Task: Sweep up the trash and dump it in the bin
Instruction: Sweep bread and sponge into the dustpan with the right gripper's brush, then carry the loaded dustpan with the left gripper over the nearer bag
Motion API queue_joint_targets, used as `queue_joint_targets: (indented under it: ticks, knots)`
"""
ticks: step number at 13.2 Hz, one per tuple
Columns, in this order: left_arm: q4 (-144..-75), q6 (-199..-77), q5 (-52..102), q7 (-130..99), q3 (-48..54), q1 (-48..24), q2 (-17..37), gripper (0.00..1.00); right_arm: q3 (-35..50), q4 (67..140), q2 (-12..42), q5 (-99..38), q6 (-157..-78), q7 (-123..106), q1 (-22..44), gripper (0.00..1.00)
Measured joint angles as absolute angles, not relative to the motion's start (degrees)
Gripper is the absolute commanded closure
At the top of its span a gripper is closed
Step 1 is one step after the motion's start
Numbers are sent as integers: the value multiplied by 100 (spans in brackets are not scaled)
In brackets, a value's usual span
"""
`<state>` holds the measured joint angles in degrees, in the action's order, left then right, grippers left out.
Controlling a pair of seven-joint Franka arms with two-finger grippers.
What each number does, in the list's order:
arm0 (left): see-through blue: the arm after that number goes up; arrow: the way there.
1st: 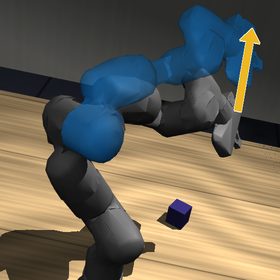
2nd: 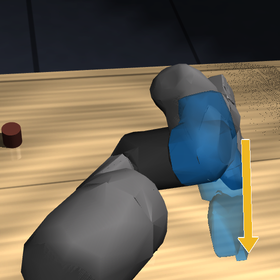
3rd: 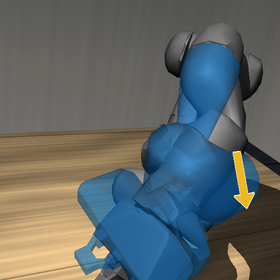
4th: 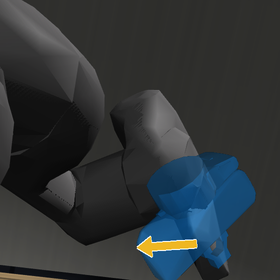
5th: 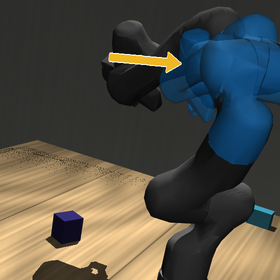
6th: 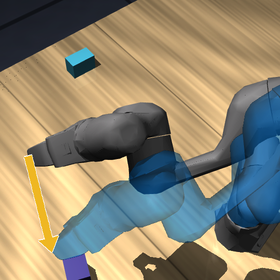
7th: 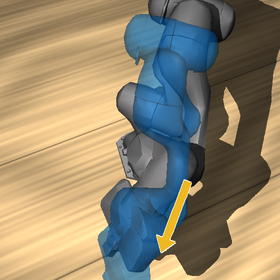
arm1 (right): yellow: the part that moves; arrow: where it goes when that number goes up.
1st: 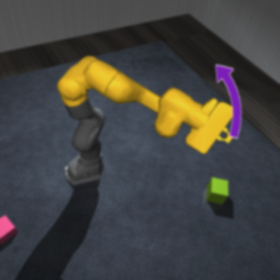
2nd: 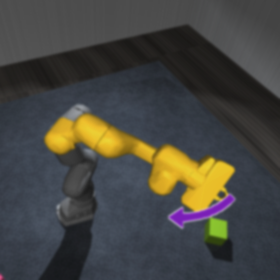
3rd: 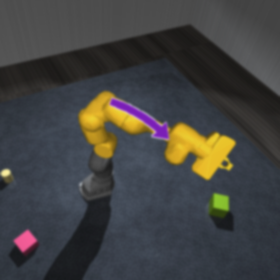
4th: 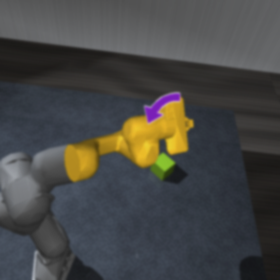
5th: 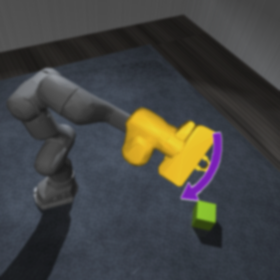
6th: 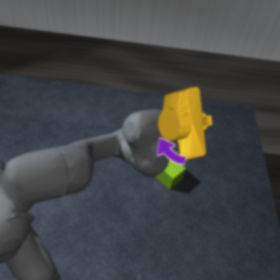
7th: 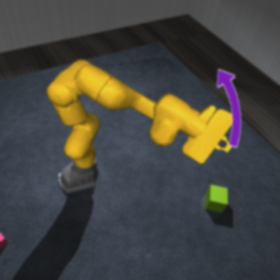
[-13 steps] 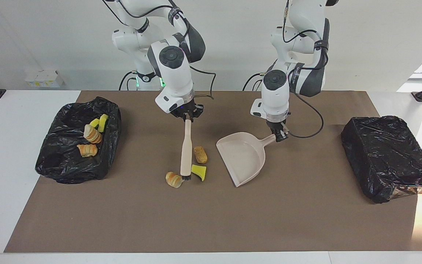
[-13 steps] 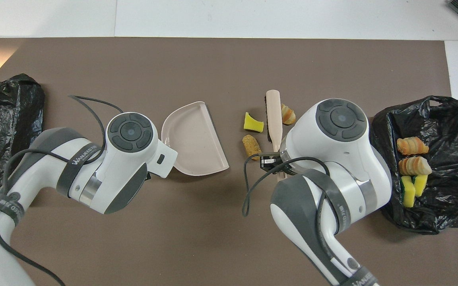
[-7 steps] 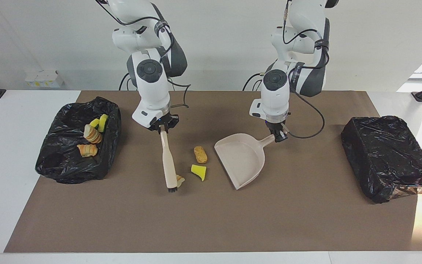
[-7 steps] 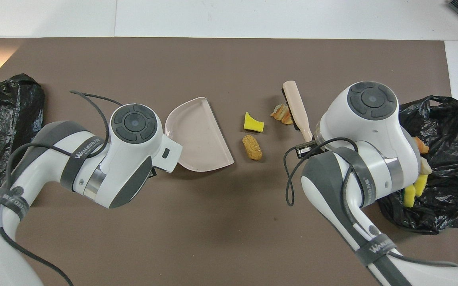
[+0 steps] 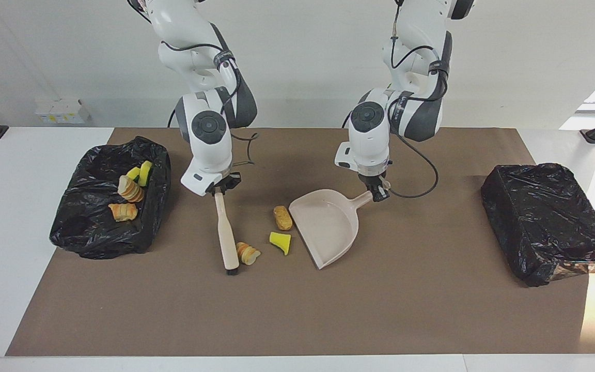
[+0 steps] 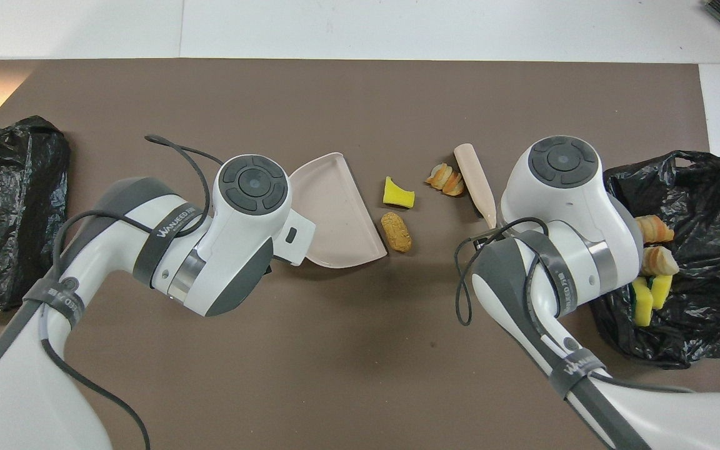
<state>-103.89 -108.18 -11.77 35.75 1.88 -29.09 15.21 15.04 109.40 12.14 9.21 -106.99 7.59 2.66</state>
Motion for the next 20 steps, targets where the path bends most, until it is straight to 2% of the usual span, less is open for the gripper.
queue_joint_targets:
  ticks: [9, 15, 17, 20]
  knots:
    - [-10396, -10839, -1178, 3575, 187, -2911, 1573, 100, 1553, 10947, 1208, -175, -10583, 1824, 1621, 100]
    - [-10761, -11663, -1177, 3970, 158, -2898, 1595, 100, 1663, 10863, 1134, -594, -10502, 1824, 1853, 100]
    - [-10781, -11804, -1176, 4176, 141, -2877, 1609, 100, 1660, 10806, 902, -661, -10315, 1825, 1813, 100]
    - [-10780, -11886, -1119, 4412, 132, -2709, 1622, 100, 1642, 10848, 218, -686, -9832, 2120, 1659, 100]
